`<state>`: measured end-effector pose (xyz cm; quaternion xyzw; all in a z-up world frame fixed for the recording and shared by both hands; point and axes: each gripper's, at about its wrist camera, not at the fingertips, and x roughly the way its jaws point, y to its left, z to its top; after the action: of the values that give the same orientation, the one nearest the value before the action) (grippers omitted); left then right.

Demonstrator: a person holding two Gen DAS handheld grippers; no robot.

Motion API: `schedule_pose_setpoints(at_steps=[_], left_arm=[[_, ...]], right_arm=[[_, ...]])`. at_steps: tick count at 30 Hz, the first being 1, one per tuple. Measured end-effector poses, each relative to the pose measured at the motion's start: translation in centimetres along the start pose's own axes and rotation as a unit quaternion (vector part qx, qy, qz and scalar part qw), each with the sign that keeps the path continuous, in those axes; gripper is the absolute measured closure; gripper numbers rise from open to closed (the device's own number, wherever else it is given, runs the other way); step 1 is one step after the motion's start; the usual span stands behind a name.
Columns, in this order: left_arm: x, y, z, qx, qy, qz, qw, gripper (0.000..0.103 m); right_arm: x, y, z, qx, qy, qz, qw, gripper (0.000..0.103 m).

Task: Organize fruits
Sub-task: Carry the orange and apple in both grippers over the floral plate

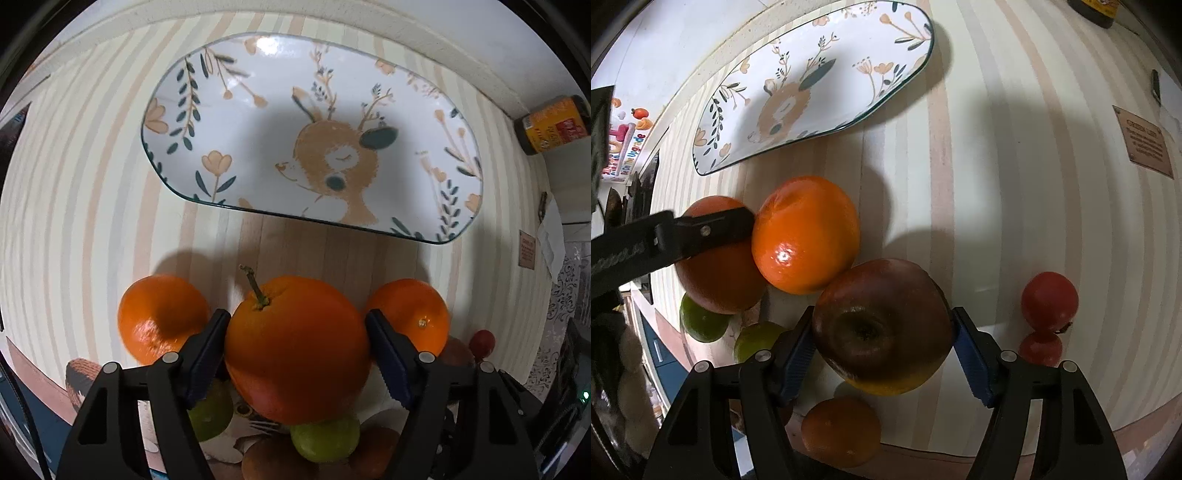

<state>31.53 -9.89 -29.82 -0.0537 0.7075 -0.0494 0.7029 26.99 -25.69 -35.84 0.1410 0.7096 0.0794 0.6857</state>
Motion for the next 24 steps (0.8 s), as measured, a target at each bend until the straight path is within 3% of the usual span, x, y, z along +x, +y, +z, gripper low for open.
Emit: schedule_pose_setpoints(at_steps=[6, 11, 13, 17, 20, 24], left_arm=[[-4.4, 0.1, -1.5, 0.003, -0.029, -0.011, 0.9995, 0.031], [-8.0, 0.7, -0.2, 0.001, -0.060, -0.029, 0.9978, 0.031], [-9.5, 0.8, 1.0, 0.002, -0.071, -0.039, 0.9967, 0.031], [-10.5, 0.2, 6.3, 0.012, -0.069, -0.054, 0.9961, 0.031], [-9.0, -0.1, 9.7, 0.022, -0.062, -0.036, 0.9972, 0.031], [-6.1, 0.1, 13.7, 0.042, -0.030, -0.007, 0.9987, 0.031]], right_arm=[[-1.5, -0.8, -0.8, 0.005, -0.014, 0.002, 1.000, 0.031], [-5.5, -1.3, -0.7, 0.010, -0.047, 0.019, 0.999, 0.031], [-7.3, -1.2, -0.1, 0.015, -0.064, 0.033, 0.997, 0.031], [-9.9, -0.3, 3.7, 0.011, -0.099, 0.055, 0.994, 0.031], [-10.1, 0.6, 7.4, -0.002, -0.117, 0.044, 0.992, 0.031], [-8.0, 1.8, 11.9, -0.013, -0.106, 0.019, 0.994, 0.031]])
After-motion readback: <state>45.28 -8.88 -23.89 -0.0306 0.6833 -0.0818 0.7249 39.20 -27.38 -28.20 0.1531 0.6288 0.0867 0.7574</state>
